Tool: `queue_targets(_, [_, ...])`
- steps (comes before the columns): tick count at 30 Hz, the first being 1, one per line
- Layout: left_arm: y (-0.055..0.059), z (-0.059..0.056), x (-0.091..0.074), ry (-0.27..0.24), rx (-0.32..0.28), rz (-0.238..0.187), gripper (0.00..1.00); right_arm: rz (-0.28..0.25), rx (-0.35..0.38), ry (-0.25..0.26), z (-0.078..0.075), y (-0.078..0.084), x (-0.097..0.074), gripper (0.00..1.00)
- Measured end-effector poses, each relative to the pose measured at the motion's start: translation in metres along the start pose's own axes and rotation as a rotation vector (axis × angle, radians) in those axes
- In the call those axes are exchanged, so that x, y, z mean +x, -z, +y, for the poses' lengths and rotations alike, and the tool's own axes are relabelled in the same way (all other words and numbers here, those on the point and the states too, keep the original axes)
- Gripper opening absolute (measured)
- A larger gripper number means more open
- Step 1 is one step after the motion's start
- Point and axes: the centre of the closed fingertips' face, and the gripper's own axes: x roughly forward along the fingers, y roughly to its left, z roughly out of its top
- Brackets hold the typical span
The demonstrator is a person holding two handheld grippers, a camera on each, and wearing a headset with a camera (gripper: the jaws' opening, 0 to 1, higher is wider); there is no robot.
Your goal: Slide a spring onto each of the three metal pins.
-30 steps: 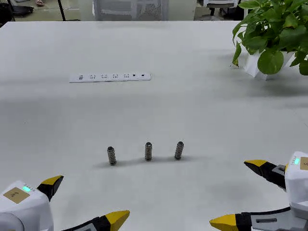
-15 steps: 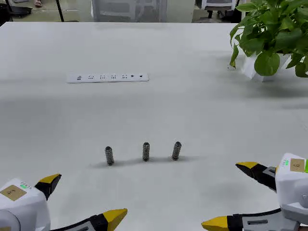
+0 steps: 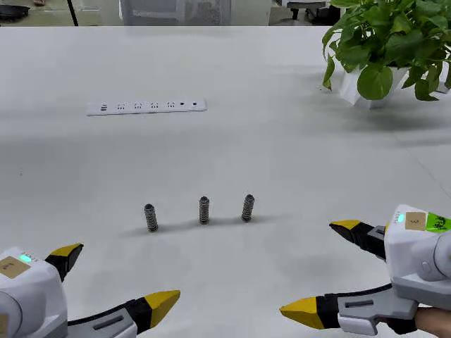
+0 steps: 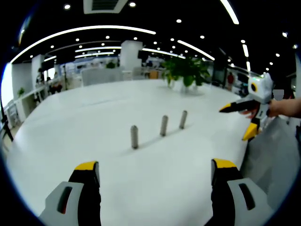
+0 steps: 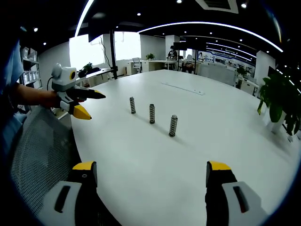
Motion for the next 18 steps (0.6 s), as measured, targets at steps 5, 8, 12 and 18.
queue_targets(5, [-0.0001,-0.0004,0.0004,0.004,0.001,-0.001,1.0,0.007,-0.003,-0.003,0.0013,0.0025,0.0013,0.98])
queue_targets(8, [-0.0005,0.001,0.0002,0.0,0.0,-0.003,1.0,0.002,-0.001,-0.001,0.0013,0.0008,0.0003,0.98])
queue_targets(12, [0.0005,0.0003,0.0006,0.005,-0.001,-0.001,1.0,-0.001,0.002,0.007,-0.0004,-0.0002,-0.0001,0.98])
queue_targets(18, [-0.0002,-0.0002,0.0003,0.008,-0.003,-0.005,1.0,0.002,0.001,0.002,0.0037,-0.0011,0.0005,0.98])
